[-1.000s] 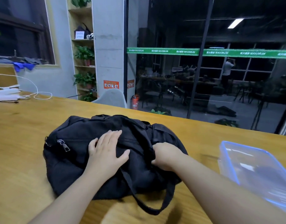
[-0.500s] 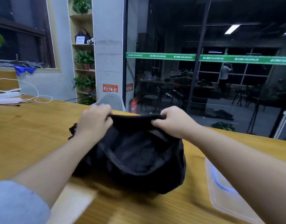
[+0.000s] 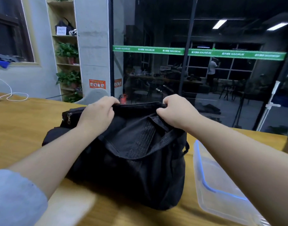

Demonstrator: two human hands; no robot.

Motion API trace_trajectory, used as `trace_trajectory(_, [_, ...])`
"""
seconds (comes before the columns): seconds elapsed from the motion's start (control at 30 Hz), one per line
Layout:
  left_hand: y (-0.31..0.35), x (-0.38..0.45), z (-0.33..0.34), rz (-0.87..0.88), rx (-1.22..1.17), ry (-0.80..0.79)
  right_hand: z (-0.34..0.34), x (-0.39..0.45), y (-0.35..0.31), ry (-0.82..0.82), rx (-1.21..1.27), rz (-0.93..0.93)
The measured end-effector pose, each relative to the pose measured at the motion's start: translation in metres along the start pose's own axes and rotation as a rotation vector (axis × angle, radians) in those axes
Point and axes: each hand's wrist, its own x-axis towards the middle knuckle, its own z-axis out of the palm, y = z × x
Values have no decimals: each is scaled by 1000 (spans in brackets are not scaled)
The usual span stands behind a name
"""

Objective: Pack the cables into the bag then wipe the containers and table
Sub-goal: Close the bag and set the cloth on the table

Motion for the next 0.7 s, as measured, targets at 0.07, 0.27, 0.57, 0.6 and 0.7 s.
trace_trajectory(0.07, [-1, -10, 6, 49, -40, -168, 9, 4, 9, -21, 1, 51])
trace_trajectory(0.27, [-31, -27, 27, -114, 257, -683, 47, 14, 34, -166, -147, 134])
trace_trajectory(0.57, [-35, -38, 33, -81, 321, -757, 87, 0, 35, -313, -564, 8])
trace_trajectory(0.6, [-36, -43, 35, -93, 157, -643, 80, -1, 31, -288, -536, 23])
trace_trajectory(0.7, [-22, -56, 31, -172, -337, -488, 55, -13, 11, -91, -492, -117])
